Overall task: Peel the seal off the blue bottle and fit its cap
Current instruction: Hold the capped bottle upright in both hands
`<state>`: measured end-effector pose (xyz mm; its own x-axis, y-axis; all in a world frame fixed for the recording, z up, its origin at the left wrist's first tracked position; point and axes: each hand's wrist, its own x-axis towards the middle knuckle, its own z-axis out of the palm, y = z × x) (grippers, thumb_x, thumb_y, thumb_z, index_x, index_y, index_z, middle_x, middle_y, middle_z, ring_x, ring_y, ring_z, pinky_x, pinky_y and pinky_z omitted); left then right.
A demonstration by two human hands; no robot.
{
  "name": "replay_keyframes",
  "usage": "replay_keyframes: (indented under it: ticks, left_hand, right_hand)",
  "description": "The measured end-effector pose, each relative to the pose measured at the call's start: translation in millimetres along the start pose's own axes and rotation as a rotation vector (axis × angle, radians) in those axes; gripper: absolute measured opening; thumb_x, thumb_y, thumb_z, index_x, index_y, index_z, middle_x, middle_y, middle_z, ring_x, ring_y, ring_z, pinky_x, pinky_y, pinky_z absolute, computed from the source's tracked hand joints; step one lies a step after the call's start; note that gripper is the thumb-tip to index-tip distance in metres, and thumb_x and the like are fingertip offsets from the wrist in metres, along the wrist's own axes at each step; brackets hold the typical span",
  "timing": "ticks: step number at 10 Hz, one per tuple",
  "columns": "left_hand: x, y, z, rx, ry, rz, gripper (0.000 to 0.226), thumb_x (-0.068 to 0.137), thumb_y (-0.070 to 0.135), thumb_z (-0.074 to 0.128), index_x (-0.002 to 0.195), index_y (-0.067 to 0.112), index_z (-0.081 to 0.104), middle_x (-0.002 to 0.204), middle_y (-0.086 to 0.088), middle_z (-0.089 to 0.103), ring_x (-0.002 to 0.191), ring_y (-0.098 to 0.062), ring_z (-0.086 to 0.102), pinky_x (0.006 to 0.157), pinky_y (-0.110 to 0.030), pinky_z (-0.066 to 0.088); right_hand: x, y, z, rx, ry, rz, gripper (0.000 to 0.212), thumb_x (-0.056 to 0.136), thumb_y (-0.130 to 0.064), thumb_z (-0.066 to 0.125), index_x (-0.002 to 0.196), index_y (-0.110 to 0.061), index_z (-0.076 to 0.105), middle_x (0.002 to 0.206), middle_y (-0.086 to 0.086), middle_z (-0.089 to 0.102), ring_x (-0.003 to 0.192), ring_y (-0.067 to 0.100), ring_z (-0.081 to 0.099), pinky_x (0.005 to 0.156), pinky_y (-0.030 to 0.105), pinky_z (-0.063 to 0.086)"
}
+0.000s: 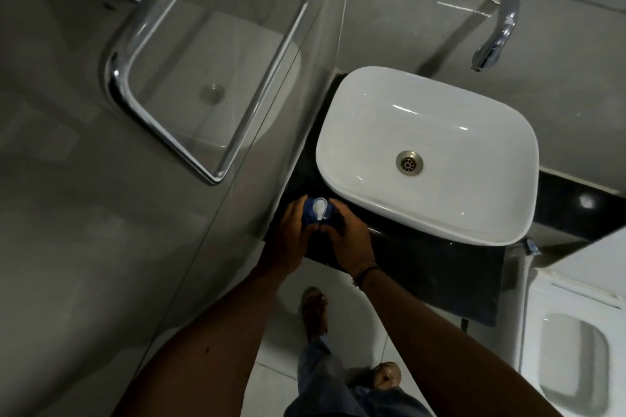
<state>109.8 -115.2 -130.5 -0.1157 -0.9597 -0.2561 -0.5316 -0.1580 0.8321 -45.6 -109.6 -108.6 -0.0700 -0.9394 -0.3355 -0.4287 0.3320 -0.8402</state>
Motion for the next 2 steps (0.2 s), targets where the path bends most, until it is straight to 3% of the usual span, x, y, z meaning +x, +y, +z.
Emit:
replay_keyframes:
  ticks: [1, 2]
  left_hand:
    - [-0.3, -0.6, 0.5, 0.016, -0.004, -0.008, 0.112, 0.078, 0.090, 0.026, 0.159, 0.013, 0.027, 0.163, -0.009, 0.036, 0.147, -0.020, 0.037, 0.116, -0.027, 0.028]
    - [-9.5, -0.8, 0.2, 0.073, 0.036, 0.037, 0.103, 0.087, 0.077, 0.043, 0.161, 0.010, 0.019, 0.168, -0.010, 0.025, 0.152, -0.019, 0.027, 0.122, -0.031, 0.022]
  right_hand:
    - [0.9, 3.7, 0.4, -0.006, -0.033, 0.002, 0.069, 0.091, 0.003, 0.073, 0.154, -0.009, 0.049, 0.151, 0.013, 0.062, 0.140, 0.028, 0.059, 0.120, 0.036, 0.046]
    - [-8.2, 6.0, -1.1, -0.029, -0.079, 0.043, 0.094, 0.085, 0.010, 0.077, 0.164, -0.013, 0.033, 0.160, 0.013, 0.052, 0.146, 0.028, 0.052, 0.121, 0.041, 0.045]
